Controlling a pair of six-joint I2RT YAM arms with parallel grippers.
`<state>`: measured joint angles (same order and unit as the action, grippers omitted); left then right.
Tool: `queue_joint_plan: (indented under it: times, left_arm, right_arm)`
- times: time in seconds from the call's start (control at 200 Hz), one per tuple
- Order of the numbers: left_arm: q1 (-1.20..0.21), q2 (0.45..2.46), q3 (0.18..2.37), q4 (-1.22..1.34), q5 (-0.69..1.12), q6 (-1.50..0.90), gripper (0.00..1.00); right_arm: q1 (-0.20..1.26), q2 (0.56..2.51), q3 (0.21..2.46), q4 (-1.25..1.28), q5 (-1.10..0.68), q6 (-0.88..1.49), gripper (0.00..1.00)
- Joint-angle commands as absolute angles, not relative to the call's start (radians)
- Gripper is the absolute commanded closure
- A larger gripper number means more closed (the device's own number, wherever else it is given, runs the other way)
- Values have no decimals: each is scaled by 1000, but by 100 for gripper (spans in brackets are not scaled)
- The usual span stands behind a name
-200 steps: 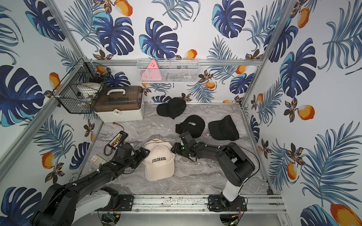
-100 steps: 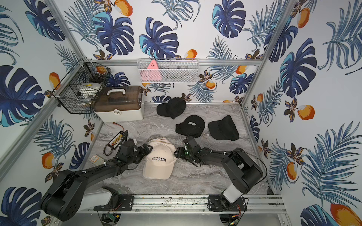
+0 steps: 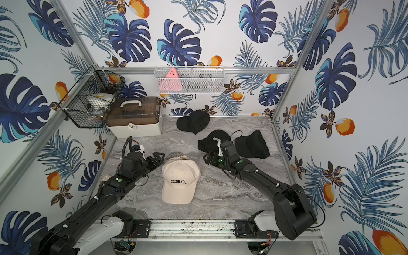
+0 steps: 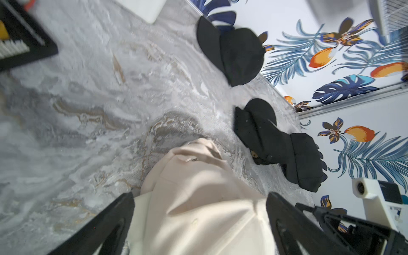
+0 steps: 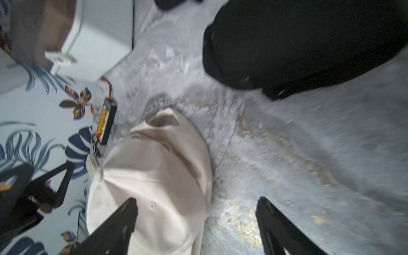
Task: Stack the baseball caps by color
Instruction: Place the baseball cap on the baseball cap, then pick up the baseball cap from the center of the board.
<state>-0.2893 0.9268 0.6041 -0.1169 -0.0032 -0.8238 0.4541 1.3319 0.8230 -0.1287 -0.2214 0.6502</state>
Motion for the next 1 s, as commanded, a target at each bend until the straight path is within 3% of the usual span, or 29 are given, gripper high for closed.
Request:
queue_joint_plan:
  times: [0.0,0.215,0.386,0.666,0.877,0.997]
  left_arm:
    - [-291,928,692,-210,22,-741,1]
    - [-298,1066,970,-307,333,-548,3]
    - [-299,1208,1165,-449,410,-363,2]
    - [-373,1289,1053,-158,518,-595,2]
    - [-523,1328,1022,-41,425,-699,3]
    - [-602,1371,1022,10,371,-762,3]
  right_arm:
    - [365,1298,873,-221,-216,585,7]
    - [151,1447,1009,-236,-334,531,4]
    - [123,1663,1190,-302,-370,429,6]
    - [123,1909,1306,-244,-570,409,14]
    - [123,1915,1265,-178,-578,478,33]
    - [122,1869,1199,-109,-565,525,52]
